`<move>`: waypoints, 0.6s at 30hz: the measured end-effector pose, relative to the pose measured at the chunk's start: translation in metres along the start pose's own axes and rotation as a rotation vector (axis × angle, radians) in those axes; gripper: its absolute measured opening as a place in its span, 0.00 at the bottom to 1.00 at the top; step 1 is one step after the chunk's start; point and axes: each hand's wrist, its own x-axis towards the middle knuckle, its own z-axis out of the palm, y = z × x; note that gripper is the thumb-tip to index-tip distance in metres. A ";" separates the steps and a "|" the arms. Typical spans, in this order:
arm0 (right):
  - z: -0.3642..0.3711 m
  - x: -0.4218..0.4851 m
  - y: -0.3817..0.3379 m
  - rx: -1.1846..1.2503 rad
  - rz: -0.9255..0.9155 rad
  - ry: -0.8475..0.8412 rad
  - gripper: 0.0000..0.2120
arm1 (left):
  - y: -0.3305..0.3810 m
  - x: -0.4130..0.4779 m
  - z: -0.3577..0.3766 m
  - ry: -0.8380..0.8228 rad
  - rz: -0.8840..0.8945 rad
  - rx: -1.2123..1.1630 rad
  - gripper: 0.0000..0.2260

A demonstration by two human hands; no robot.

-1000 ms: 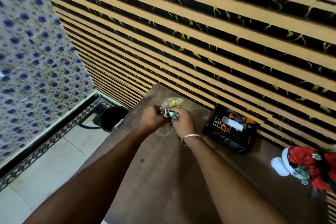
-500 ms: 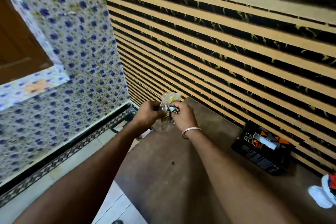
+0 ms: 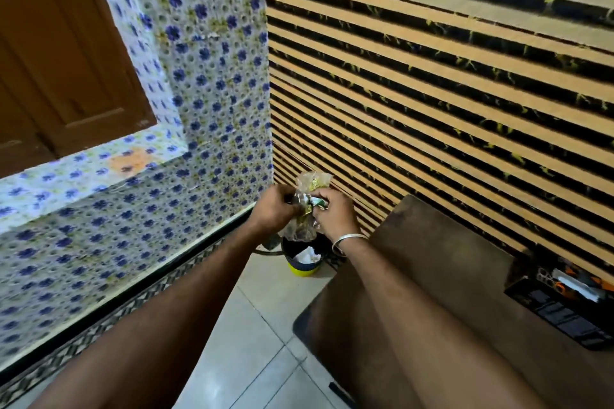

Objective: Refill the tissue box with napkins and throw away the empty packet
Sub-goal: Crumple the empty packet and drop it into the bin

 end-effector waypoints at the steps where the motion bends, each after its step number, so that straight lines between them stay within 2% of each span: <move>1: 0.014 0.004 -0.009 0.006 -0.001 0.008 0.14 | -0.009 0.005 -0.016 -0.013 -0.004 -0.004 0.07; 5: 0.044 0.017 -0.030 -0.005 0.013 0.035 0.12 | -0.034 0.018 -0.046 -0.067 0.022 -0.051 0.03; 10: 0.064 0.040 -0.022 -0.036 0.067 0.041 0.09 | -0.049 0.038 -0.051 -0.146 0.019 -0.150 0.05; 11: 0.069 0.047 -0.017 -0.031 0.077 0.043 0.08 | -0.051 0.045 -0.051 -0.162 0.011 -0.162 0.08; 14: 0.080 0.069 -0.002 0.001 0.129 0.053 0.08 | -0.061 0.072 -0.048 -0.212 0.022 -0.098 0.15; 18: 0.093 0.106 0.016 0.116 0.204 0.014 0.10 | -0.077 0.126 -0.047 -0.231 0.047 0.017 0.10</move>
